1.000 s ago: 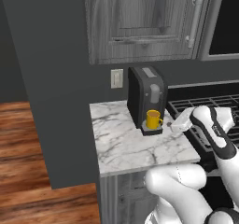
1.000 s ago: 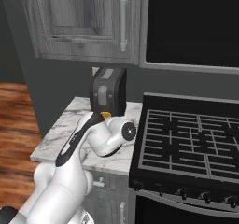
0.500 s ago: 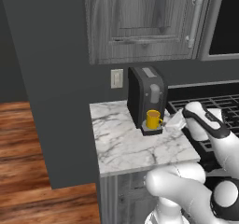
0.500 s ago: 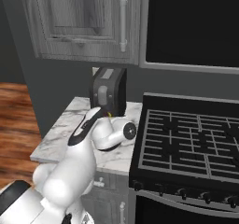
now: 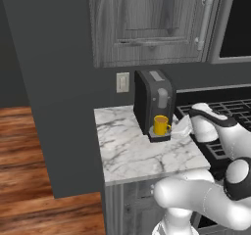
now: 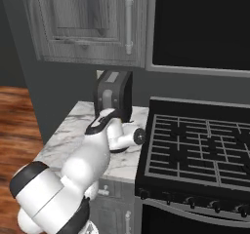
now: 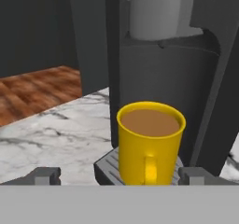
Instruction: Pick up the brewed coffee from the coffee machine and place it next to the breakfast plate on the dining counter.
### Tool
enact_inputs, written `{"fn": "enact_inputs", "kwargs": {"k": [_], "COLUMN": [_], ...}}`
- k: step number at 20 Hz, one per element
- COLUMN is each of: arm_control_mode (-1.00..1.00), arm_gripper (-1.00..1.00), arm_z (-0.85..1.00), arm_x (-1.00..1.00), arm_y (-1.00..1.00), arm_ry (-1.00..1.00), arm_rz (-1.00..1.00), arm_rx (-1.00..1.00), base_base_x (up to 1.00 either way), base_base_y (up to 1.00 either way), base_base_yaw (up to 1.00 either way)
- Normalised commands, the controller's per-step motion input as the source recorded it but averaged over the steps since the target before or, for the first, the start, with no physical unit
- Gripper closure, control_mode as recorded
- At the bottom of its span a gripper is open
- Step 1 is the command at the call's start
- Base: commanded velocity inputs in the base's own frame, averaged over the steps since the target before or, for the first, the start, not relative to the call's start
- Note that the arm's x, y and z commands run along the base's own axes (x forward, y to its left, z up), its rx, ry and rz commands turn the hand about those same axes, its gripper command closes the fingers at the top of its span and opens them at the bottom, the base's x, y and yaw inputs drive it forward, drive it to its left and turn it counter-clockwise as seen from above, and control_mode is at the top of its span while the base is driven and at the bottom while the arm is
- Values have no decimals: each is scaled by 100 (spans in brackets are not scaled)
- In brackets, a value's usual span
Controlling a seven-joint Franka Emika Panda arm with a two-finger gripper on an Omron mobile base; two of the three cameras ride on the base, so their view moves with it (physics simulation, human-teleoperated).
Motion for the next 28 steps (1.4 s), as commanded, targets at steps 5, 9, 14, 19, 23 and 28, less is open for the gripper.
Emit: {"fn": "enact_inputs", "kwargs": {"k": [5, 9, 14, 19, 23, 28], "arm_control_mode": [-100, -100, -100, -100, -100, -100], "arm_gripper": [-100, -100, -100, 100, 100, 100], "arm_z": [-27, -24, -22, -20, -14, -5], "arm_x": [34, 39, 34, 29, 13, -9], "arm_y": [-6, 0, -5, -5, 2, 20], "arm_ry": [0, 0, 0, 0, 0, 0], "arm_rz": [8, 6, 6, 6, 6, 6], "arm_rx": [0, 0, 0, 0, 0, 0], "base_base_x": [0, 0, 0, 0, 0, 0], "base_base_y": [0, 0, 0, 0, 0, 0], "base_base_yaw": [0, 0, 0, 0, 0, 0]}}
